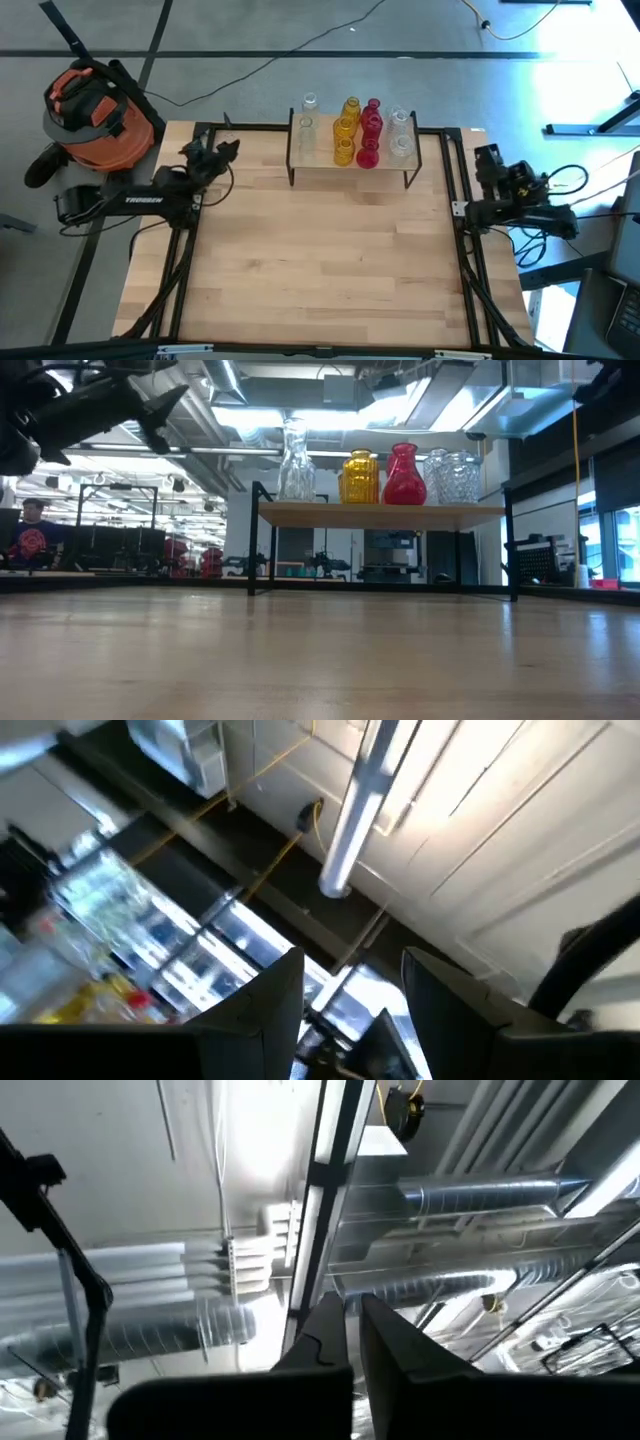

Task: Sort vases onto shelf
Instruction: Return to Home Position

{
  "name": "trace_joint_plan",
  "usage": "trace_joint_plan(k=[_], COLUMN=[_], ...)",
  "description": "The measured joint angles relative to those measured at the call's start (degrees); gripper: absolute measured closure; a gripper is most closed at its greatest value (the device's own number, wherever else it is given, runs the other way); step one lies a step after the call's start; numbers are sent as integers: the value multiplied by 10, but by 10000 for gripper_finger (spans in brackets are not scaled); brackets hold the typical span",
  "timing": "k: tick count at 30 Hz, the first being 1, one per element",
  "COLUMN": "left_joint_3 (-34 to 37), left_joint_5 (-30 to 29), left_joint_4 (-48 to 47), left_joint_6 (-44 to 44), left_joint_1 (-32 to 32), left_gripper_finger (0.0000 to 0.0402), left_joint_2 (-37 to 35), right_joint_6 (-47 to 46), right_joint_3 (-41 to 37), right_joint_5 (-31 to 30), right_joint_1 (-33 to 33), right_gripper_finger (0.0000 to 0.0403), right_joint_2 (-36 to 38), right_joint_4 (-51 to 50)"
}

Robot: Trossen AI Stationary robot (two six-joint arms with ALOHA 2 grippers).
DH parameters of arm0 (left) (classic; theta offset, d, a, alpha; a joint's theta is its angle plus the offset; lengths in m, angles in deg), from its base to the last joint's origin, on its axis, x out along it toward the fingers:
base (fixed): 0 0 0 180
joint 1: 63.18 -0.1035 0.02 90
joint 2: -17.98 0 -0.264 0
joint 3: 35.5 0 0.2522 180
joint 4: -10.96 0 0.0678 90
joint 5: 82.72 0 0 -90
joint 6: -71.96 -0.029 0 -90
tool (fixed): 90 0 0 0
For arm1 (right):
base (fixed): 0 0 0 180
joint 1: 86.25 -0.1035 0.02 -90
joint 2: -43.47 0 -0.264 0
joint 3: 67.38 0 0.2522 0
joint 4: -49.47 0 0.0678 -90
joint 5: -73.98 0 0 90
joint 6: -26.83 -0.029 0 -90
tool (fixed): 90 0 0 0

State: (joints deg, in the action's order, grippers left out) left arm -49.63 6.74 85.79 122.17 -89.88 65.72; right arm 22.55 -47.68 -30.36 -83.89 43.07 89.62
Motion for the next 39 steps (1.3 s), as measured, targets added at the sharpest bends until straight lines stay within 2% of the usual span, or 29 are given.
trace_joint_plan(k=[4,8,12,17,20,25,29,31,34,39], left_joint_3=[-1,0,0,0,0,0,-1,-2,-2,-2], left_joint_5=[15,76,132,155,180,191,140,112,102,142], left_joint_4=[-52,-159,-302,-499,-578,-724,-864,-866,-866,-862], left_joint_6=[-28,5,9,-77,-139,-219,-283,-286,-284,-276], left_joint_1=[1,8,31,72,97,131,143,150,163,184], left_gripper_finger=[239,239,239,239,239,239,239,239,239,239], left_joint_2=[-49,-55,-50,-50,-50,-50,-47,-37,-31,-30], right_joint_6=[-56,-97,-136,-136,-150,-148,-148,-148,-148,-148], right_joint_3=[-56,-53,-53,-53,-51,-49,-49,-49,-49,-49], right_joint_5=[-14,4,-12,-13,14,40,39,38,35,35], right_joint_1=[3,3,3,3,3,3,3,3,3,3], right_gripper_finger=[403,403,403,403,403,403,403,403,403,403], right_joint_2=[1,2,2,2,0,-33,-44,-44,-43,-43], right_joint_4=[-2,-131,-250,-429,-518,-526,-527,-527,-527,-527])
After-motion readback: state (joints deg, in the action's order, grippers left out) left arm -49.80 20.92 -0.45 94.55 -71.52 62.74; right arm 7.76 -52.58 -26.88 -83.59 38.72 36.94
